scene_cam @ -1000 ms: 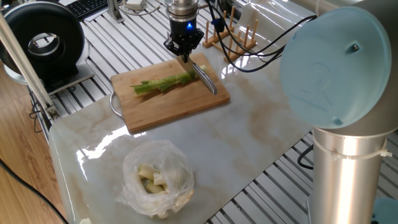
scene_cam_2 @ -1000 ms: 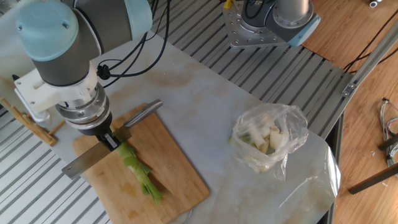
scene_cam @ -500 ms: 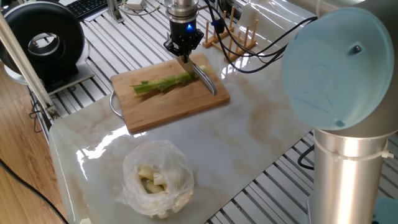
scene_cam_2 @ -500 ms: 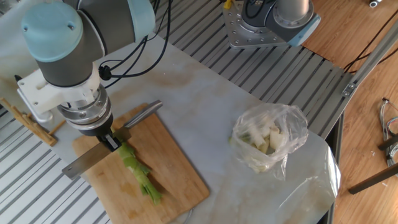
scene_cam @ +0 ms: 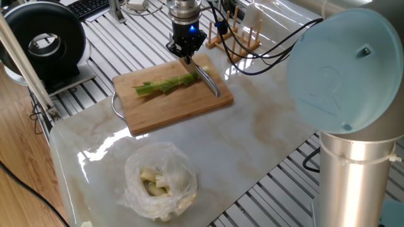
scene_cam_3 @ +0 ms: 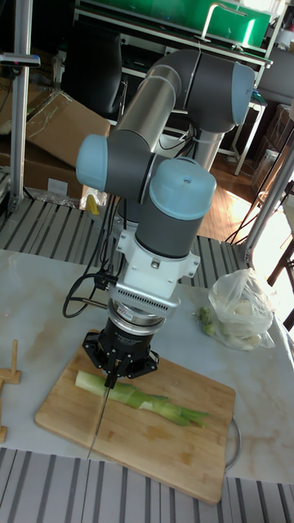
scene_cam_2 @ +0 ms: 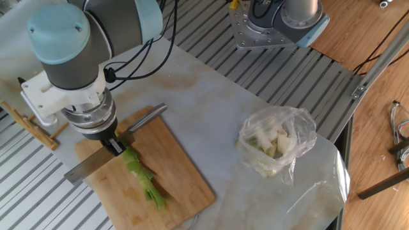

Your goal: Chop the scallions

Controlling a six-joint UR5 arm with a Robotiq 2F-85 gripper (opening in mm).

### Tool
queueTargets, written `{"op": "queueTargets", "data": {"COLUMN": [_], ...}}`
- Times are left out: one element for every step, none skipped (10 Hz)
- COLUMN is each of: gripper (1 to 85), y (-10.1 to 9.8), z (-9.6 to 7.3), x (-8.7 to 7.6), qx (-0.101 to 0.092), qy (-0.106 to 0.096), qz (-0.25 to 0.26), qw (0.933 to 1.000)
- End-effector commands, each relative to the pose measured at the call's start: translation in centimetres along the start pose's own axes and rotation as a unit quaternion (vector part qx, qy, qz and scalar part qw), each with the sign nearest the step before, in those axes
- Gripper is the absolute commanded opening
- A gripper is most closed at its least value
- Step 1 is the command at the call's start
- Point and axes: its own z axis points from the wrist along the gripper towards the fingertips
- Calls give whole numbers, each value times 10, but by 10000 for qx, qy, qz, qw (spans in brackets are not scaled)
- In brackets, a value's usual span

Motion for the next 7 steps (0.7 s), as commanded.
{"op": "queueTargets", "data": {"gripper": [10,10,10,10,10,10,10], "y": [1,1,1,1,1,1,1], "z": [1,1,1,2,2,2,3], "x": [0,1,2,4,5,7,7], "qx": [-51,-55,-52,-35,1,4,-3], "qy": [-9,8,30,35,21,37,45], "qz": [23,24,24,23,11,4,-3], "qw": [10000,10000,10000,10000,10000,10000,10000]}}
